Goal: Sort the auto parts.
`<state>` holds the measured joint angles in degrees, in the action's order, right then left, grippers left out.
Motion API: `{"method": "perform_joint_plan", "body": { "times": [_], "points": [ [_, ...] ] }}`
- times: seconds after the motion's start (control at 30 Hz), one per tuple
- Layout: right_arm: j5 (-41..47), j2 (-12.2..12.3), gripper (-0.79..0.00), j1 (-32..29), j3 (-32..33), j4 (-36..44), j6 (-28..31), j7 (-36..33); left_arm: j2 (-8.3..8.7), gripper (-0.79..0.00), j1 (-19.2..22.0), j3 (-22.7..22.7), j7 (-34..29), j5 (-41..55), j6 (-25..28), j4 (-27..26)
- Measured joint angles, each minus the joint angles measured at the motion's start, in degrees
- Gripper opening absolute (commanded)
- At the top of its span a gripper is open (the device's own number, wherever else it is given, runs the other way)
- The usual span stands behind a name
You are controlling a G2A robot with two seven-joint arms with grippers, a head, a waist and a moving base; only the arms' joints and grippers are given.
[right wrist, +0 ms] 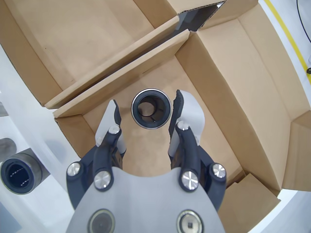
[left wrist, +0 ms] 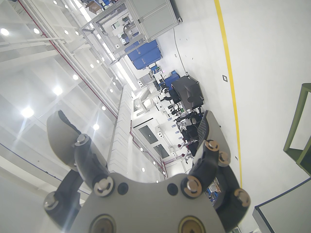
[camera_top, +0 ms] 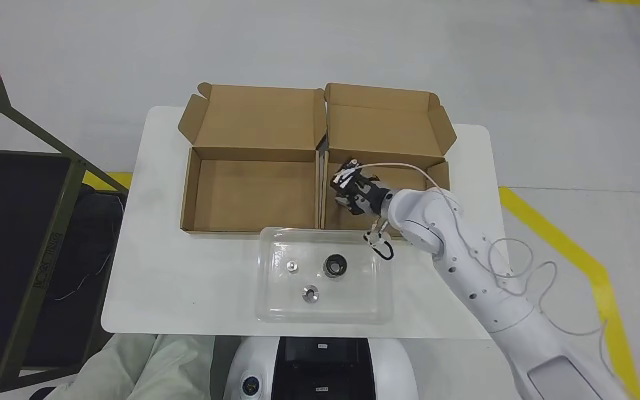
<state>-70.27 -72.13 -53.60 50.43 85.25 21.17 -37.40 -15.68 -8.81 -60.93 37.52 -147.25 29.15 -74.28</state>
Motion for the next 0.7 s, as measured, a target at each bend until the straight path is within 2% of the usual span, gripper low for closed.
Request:
{"method": "perform_joint_plan", "body": {
  "times": [0.2,0.3,0.37,0.47,0.7],
  "points": [
    [-0.1,0.7,-0.289,-2.2,2.5,5.6,2.4,2.0,0.00,0.000,0.0,0.0,0.0,0.0,0.0,0.0],
    [-0.4,1.4,-0.256,-4.1,4.1,10.0,4.6,1.9,0.00,0.000,0.0,0.0,0.0,0.0,0.0,0.0],
    [-0.4,1.8,-0.243,-5.6,5.1,13.0,6.6,1.6,0.00,0.000,0.0,0.0,0.0,0.0,0.0,0.0],
    [-0.5,2.5,-0.179,-8.3,6.4,17.0,9.3,1.4,0.00,0.000,0.0,0.0,0.0,0.0,0.0,0.0],
    [-1.8,4.0,-0.139,-15.5,9.1,25.0,14.0,1.3,0.00,0.000,0.0,0.0,0.0,0.0,0.0,0.0]
  ]
}}
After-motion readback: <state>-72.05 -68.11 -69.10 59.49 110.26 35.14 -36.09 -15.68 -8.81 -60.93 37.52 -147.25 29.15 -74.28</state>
